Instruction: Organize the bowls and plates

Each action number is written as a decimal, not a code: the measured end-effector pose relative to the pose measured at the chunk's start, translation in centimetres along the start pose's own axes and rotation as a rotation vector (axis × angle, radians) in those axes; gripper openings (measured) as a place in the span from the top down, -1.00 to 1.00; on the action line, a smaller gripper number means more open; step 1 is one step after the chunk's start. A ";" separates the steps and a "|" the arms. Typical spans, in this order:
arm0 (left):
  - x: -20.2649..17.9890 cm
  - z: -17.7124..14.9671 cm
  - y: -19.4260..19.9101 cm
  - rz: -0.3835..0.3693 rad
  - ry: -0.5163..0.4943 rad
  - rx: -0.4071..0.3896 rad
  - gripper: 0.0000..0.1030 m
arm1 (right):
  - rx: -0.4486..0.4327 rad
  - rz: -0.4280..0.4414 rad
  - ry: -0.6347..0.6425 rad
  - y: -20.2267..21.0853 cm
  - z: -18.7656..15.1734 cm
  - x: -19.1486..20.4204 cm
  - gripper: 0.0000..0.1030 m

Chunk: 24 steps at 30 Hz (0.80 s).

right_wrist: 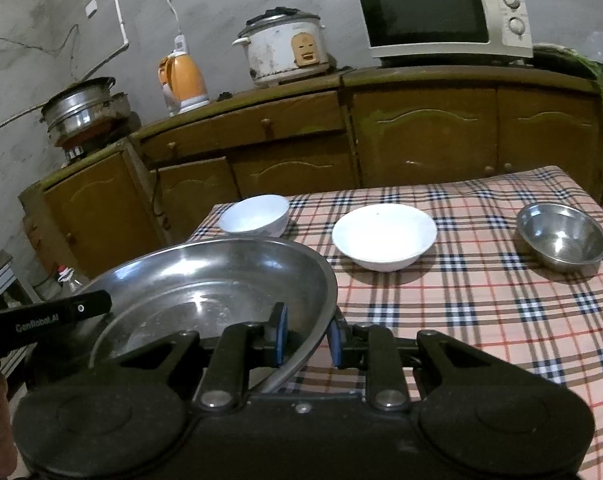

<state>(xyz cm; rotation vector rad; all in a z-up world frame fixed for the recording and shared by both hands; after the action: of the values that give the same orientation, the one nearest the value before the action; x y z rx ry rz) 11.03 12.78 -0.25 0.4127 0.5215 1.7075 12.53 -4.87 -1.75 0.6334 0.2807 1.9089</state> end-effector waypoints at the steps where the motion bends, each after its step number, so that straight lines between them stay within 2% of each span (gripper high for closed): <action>1: 0.2 -0.1 -0.1 0.004 0.002 0.002 0.62 | 0.004 0.003 0.003 -0.3 0.0 0.2 0.46; 24: 4.4 -1.9 -5.1 0.050 0.031 0.074 0.62 | 0.087 0.031 0.043 -7.2 -1.8 2.4 0.46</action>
<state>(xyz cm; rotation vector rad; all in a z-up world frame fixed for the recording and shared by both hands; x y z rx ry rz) 13.35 17.65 -4.69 0.4563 0.6027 1.7492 16.46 0.49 -5.93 0.6584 0.3851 1.9500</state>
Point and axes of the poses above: each gripper's, at about its wrist camera, not at the fingertips, and y roughly against the way its jaws point, x to its left, z to its top, the point moved 9 cm from there along -y, roughly the way its jaws point, and after that the axes turned 5 degrees about z, right-handed, at the moved point
